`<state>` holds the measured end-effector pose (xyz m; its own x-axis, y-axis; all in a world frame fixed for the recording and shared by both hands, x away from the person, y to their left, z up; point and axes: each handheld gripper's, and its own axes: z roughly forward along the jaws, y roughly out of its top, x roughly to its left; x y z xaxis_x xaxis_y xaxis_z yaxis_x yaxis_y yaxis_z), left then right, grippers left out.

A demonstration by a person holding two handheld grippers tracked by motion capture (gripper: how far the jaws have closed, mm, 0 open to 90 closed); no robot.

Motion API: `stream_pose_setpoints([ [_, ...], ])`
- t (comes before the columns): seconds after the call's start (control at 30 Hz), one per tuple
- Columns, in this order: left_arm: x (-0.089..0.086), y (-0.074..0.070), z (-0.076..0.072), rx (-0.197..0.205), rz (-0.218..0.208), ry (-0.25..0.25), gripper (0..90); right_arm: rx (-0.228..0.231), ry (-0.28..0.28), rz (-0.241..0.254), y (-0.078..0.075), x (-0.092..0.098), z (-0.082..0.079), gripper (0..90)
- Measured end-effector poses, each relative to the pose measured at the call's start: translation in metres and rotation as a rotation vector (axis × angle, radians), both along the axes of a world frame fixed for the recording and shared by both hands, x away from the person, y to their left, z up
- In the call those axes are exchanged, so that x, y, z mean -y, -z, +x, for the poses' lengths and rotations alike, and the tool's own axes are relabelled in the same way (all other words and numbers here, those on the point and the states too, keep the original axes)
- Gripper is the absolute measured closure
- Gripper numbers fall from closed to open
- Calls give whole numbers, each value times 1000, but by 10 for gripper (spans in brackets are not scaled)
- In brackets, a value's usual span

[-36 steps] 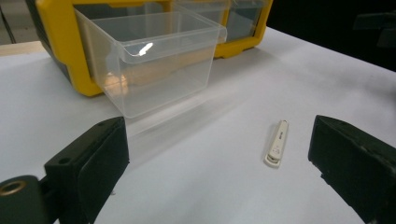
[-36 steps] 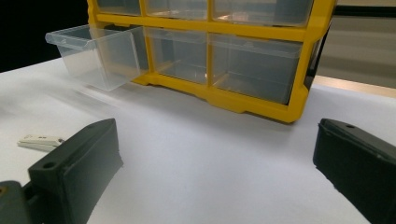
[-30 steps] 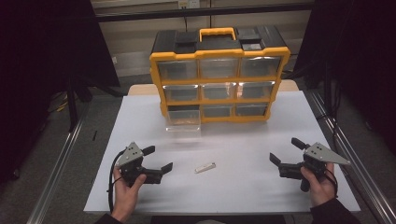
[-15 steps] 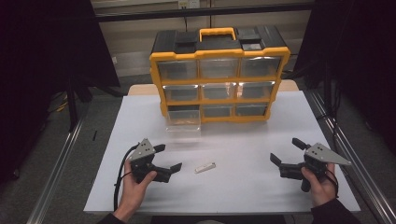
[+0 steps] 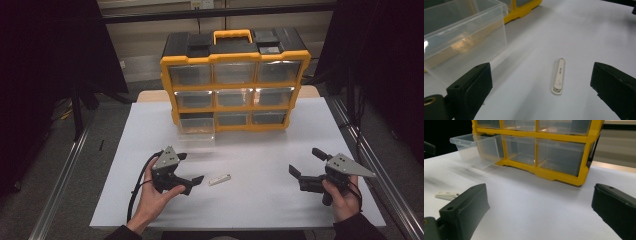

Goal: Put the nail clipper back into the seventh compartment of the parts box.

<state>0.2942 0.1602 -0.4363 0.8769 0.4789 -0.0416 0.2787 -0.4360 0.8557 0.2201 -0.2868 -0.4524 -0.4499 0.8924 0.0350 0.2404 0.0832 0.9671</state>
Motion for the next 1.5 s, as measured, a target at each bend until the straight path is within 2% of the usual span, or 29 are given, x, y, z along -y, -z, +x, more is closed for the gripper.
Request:
stream_pose_setpoints([
  [0.03,2,1,1,-3,-13,22,42,0,-2,-1,0,0,0,5],
  [0.07,5,0,1,-9,-11,23,44,-1,-3,0,0,0,0,5],
  [0.13,8,-2,1,-9,26,40,43,-1,-3,0,0,0,0,6],
  [0.17,11,-2,2,-10,16,51,43,-1,-3,-1,0,0,0,6],
  [0.37,25,-4,4,-20,54,90,46,-6,-4,1,0,0,0,6],
  [0.47,31,-1,6,-31,48,96,49,-5,-4,-1,0,0,0,6],
  [0.53,34,-1,7,-35,80,111,53,-5,-5,-1,0,0,1,6],
  [0.67,39,-1,9,-45,108,133,69,-5,-7,-1,0,-1,1,6],
  [0.73,42,-3,11,-56,135,142,73,-4,-7,-2,0,0,1,6],
  [0.8,45,-2,13,-57,146,148,78,-5,-7,-1,0,-1,1,6],
  [0.83,47,-1,14,-61,135,156,78,-8,-6,-2,0,-1,1,6],
  [0.93,51,-1,16,-82,150,157,79,-10,-7,-1,0,-1,1,6],
  [1.0,54,-1,18,-75,156,161,82,-10,-7,-2,0,-1,1,6],
  [1.17,65,-4,23,-85,189,178,95,-7,-7,-3,0,-1,1,6],
  [1.2,68,-4,24,-97,187,189,102,-7,-7,-4,0,-1,1,6],
  [1.27,72,-5,27,-93,228,214,120,-5,-8,-8,0,-1,1,6],
  [1.33,77,-4,28,-103,237,216,134,-5,-9,-7,0,-1,1,6],
  [1.4,81,-4,30,-101,270,232,143,-6,-7,-7,0,-1,1,6],
  [1.5,85,-2,34,-126,274,227,154,-4,-8,-10,0,-1,1,6],
])
